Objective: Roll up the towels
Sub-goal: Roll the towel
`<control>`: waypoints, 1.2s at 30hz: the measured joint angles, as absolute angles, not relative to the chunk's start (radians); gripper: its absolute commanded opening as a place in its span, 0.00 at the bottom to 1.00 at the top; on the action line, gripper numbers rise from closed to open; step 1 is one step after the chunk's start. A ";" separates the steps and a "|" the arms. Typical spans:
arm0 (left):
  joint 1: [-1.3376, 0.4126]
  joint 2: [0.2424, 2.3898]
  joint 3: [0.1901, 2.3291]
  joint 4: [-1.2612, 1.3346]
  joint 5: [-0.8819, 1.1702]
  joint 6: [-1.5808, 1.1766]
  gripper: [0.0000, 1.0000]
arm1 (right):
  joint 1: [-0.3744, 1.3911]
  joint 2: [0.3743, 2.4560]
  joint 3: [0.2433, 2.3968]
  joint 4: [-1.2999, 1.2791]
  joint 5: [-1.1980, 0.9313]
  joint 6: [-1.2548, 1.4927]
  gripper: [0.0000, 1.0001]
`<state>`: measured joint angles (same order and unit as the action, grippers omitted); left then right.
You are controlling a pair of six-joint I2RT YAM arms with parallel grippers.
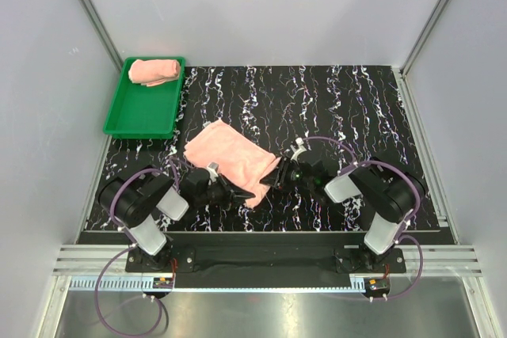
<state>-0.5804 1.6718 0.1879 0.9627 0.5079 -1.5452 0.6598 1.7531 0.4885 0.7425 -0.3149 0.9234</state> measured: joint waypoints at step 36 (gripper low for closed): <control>-1.217 1.290 0.723 -0.156 -0.309 -0.615 0.81 | 0.675 1.473 0.896 -0.687 -0.001 0.707 0.34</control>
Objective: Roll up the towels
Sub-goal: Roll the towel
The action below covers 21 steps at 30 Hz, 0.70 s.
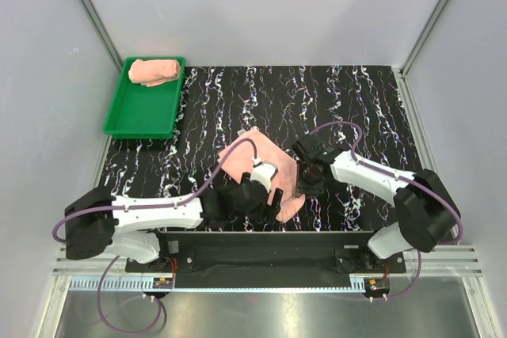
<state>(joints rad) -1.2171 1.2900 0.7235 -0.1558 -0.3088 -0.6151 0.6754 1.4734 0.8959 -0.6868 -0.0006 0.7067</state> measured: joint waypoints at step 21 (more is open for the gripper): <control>-1.626 1.645 1.024 -0.089 -0.638 -0.342 0.80 | 0.676 1.534 0.944 -0.770 -0.006 0.674 0.36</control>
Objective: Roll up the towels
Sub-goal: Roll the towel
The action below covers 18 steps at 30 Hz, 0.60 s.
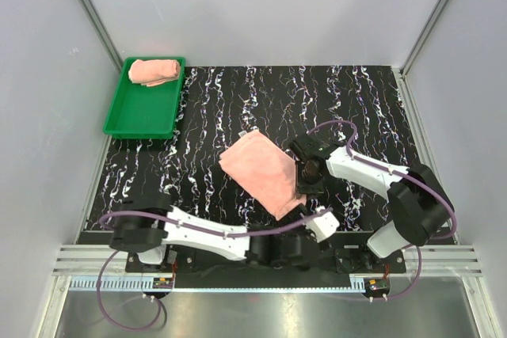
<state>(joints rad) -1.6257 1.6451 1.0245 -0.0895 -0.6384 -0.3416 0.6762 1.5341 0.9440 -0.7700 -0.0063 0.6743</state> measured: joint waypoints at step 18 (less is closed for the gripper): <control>-1.643 1.890 1.110 -0.209 -0.875 -0.303 0.81 | 0.676 1.534 0.961 -0.783 -0.046 0.658 0.36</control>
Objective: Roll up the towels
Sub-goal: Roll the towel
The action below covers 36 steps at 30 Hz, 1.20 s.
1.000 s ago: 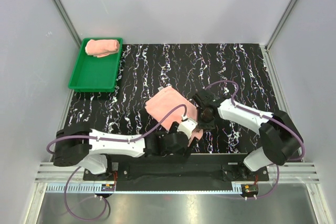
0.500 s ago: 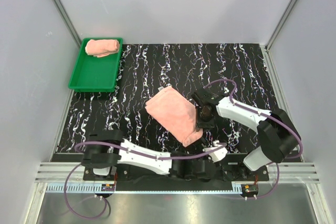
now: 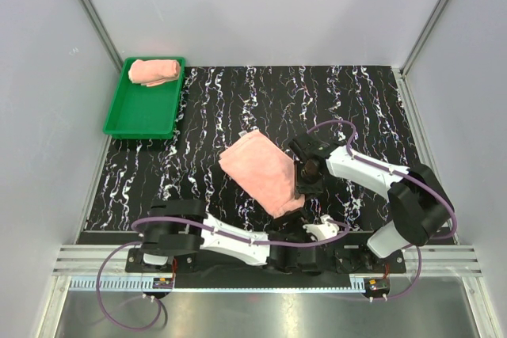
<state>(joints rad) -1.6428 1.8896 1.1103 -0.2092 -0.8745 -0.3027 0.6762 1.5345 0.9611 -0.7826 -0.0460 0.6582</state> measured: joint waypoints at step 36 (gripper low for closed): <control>-1.522 1.899 1.019 -0.110 -0.817 -0.336 0.00 | 0.673 1.523 0.959 -0.819 -0.035 0.642 0.79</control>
<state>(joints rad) -1.5219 1.8988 1.0195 -0.1101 -0.8165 -0.3363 0.6735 1.5227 0.9588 -0.8192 -0.0353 0.6418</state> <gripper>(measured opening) 0.142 0.653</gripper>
